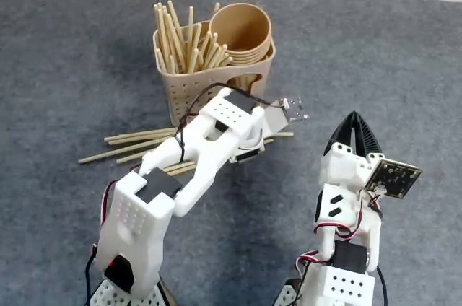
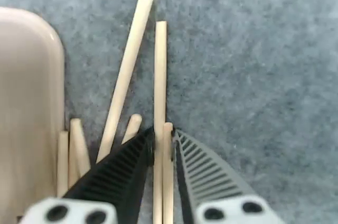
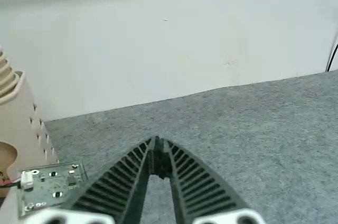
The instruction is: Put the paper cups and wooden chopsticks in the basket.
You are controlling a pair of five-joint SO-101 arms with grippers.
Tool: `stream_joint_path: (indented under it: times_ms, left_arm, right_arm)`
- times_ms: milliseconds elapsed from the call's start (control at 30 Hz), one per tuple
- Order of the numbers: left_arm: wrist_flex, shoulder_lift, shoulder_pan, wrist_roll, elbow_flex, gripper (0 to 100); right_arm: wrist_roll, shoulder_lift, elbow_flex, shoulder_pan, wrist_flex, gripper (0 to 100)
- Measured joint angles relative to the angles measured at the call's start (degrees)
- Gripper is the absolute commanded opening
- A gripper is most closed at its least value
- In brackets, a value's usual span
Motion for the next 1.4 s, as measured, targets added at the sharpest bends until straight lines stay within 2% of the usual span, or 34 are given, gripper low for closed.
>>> stream_joint_path:
  times_ms: [367,567,867,1033,1233,1400]
  left_arm:
    - [3.43,-2.02,-0.09,2.46,0.97,1]
    - [3.34,-12.04,-0.18,2.46,10.99,1]
    - [-4.75,-31.30,-0.18,2.90,27.69,1]
    - [-6.86,-39.30,-0.18,7.82,32.00,1]
    - [-6.86,-45.80,-0.26,9.23,32.88,1]
    - [-6.86,-50.29,-0.26,14.77,32.88,1]
  right_arm:
    - [0.00,0.00,0.00,0.00,-0.09,0.6]
    - [0.00,0.00,0.00,0.00,-0.09,0.6]
    - [0.00,0.00,0.00,0.00,-0.09,0.6]
    - [0.00,0.00,0.00,0.00,-0.09,0.6]
    - [0.00,0.00,0.00,0.00,-0.09,0.6]
    - [0.00,0.00,0.00,0.00,-0.09,0.6]
